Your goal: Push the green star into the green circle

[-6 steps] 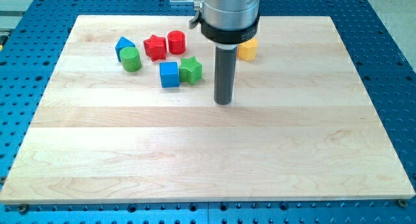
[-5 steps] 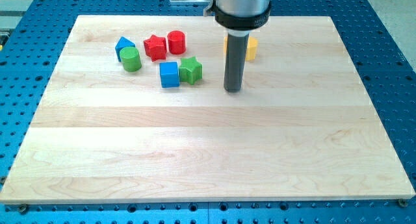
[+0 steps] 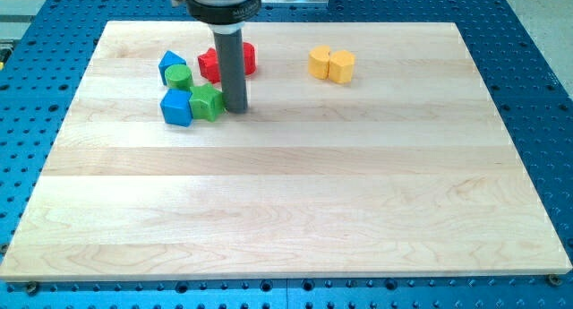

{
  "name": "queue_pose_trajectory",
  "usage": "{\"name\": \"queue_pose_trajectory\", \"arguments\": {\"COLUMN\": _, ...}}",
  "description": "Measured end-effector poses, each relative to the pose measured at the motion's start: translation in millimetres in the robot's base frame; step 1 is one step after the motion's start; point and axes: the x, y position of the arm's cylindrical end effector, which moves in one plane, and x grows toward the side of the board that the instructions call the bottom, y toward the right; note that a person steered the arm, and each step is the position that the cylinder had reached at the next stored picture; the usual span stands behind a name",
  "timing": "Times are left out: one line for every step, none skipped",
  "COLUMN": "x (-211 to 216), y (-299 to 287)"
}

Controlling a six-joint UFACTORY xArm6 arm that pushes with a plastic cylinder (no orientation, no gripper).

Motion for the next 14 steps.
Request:
{"name": "queue_pose_trajectory", "arguments": {"x": -7.2, "y": 8.4}}
{"name": "queue_pose_trajectory", "arguments": {"x": -14.6, "y": -13.9}}
{"name": "queue_pose_trajectory", "arguments": {"x": 57.4, "y": -24.3}}
{"name": "queue_pose_trajectory", "arguments": {"x": 67.5, "y": -47.8}}
{"name": "queue_pose_trajectory", "arguments": {"x": 67.7, "y": -85.5}}
{"name": "queue_pose_trajectory", "arguments": {"x": 68.2, "y": -116.0}}
{"name": "queue_pose_trajectory", "arguments": {"x": 51.0, "y": -123.1}}
{"name": "queue_pose_trajectory", "arguments": {"x": 42.1, "y": -79.2}}
{"name": "queue_pose_trajectory", "arguments": {"x": 58.4, "y": -70.7}}
{"name": "queue_pose_trajectory", "arguments": {"x": 28.2, "y": -77.4}}
{"name": "queue_pose_trajectory", "arguments": {"x": 25.2, "y": -102.9}}
{"name": "queue_pose_trajectory", "arguments": {"x": 42.8, "y": -102.9}}
{"name": "queue_pose_trajectory", "arguments": {"x": 41.0, "y": -62.4}}
{"name": "queue_pose_trajectory", "arguments": {"x": 24.3, "y": -69.0}}
